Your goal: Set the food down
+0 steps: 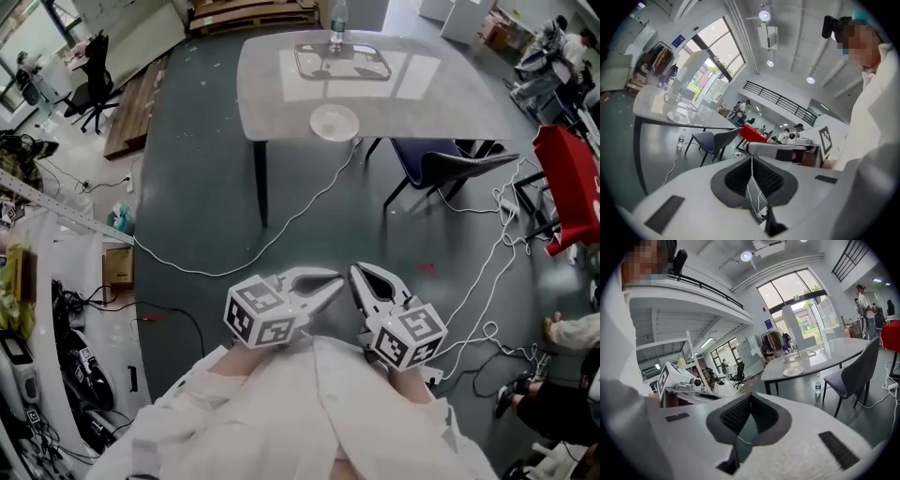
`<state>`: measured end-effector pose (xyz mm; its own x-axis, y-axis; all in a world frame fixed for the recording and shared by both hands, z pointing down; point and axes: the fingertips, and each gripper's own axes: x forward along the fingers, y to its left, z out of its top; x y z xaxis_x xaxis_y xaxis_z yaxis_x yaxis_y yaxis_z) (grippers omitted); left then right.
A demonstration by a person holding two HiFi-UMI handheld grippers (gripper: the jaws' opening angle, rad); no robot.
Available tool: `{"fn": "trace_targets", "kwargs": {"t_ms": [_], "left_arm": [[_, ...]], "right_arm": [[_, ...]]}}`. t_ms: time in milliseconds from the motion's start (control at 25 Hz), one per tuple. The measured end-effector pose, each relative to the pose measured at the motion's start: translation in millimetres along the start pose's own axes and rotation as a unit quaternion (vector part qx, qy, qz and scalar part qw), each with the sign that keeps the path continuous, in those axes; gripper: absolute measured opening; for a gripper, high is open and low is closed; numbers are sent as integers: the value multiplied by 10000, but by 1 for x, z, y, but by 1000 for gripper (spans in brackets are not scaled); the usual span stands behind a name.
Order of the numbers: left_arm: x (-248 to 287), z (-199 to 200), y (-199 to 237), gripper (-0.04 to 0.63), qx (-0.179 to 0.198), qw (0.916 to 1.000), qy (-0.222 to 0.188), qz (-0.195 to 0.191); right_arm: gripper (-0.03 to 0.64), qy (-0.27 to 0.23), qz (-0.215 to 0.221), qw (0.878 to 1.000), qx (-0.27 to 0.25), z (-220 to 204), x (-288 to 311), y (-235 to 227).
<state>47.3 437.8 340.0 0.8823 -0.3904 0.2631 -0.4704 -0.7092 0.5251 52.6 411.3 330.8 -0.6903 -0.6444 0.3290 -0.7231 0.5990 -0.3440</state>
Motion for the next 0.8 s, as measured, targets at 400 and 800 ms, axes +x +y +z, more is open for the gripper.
{"fn": "trace_targets", "kwargs": {"t_ms": [400, 800], "left_arm": [[8, 78, 105, 21, 94, 10000, -14, -1], [24, 91, 138, 21, -378, 9987, 155, -310]], "right_arm": [[2, -208, -226, 9993, 202, 57, 94, -45], [2, -53, -474, 9978, 456, 59, 117, -72]]}}
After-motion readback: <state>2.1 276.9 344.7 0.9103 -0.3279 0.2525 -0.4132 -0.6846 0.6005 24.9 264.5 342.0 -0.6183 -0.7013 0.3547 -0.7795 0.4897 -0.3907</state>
